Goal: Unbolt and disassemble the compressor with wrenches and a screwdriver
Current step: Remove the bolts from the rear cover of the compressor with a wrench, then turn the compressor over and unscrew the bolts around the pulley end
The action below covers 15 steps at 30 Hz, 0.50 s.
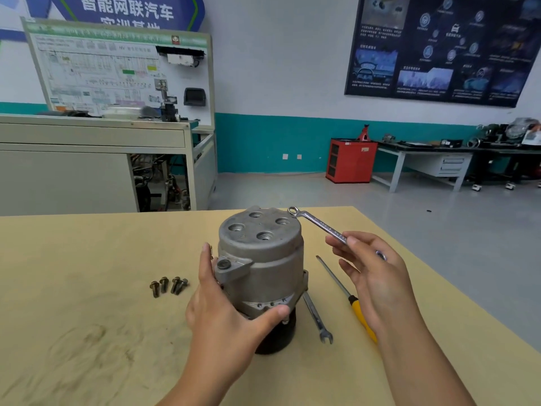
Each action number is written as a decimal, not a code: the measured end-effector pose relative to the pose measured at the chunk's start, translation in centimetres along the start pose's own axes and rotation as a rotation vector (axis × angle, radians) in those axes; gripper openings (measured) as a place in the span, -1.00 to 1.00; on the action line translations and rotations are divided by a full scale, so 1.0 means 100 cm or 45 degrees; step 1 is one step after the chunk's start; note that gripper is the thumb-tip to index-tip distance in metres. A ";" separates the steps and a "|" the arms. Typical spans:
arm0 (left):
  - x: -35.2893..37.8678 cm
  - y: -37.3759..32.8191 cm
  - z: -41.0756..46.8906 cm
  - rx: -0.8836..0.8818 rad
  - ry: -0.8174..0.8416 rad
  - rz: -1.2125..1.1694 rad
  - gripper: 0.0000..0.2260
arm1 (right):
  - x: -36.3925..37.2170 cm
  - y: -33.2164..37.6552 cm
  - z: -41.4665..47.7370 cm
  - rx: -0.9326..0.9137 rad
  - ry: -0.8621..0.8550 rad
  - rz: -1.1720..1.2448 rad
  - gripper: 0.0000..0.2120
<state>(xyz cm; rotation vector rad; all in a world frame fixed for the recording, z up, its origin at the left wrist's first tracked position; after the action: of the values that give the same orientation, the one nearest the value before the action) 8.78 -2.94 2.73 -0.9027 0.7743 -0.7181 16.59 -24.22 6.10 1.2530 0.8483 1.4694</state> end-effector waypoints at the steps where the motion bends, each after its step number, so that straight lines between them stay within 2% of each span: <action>1: 0.002 0.002 0.002 0.003 -0.009 0.007 0.08 | -0.006 -0.004 0.000 0.005 -0.015 -0.024 -0.88; 4: 0.007 0.015 0.006 0.047 0.024 0.030 0.01 | -0.030 -0.019 0.005 -0.026 -0.135 -0.373 -0.87; 8: 0.008 0.026 0.015 0.117 0.107 -0.014 -0.41 | -0.041 -0.060 0.011 0.053 -0.049 -0.971 -0.76; 10: 0.007 0.031 0.021 0.091 0.182 -0.085 -0.44 | -0.041 -0.077 0.009 0.060 0.004 -1.163 -0.77; 15: 0.004 0.037 0.032 0.106 0.349 -0.151 -0.43 | -0.035 -0.083 0.010 -0.195 0.027 -1.726 -0.74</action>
<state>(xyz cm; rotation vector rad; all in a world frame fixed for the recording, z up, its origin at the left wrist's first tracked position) 12.36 -0.39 0.67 -0.7881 0.9306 -0.9860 19.49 -25.40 -2.38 0.3029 1.1970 0.4099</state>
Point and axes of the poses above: each hand's wrist, its own z-axis towards the middle knuckle, its own x-axis out of the palm, y = z × x, the point moved 7 cm from there along z, towards the middle knuckle, and after that the axes turned 3 degrees about -z, right-handed, at the moved point
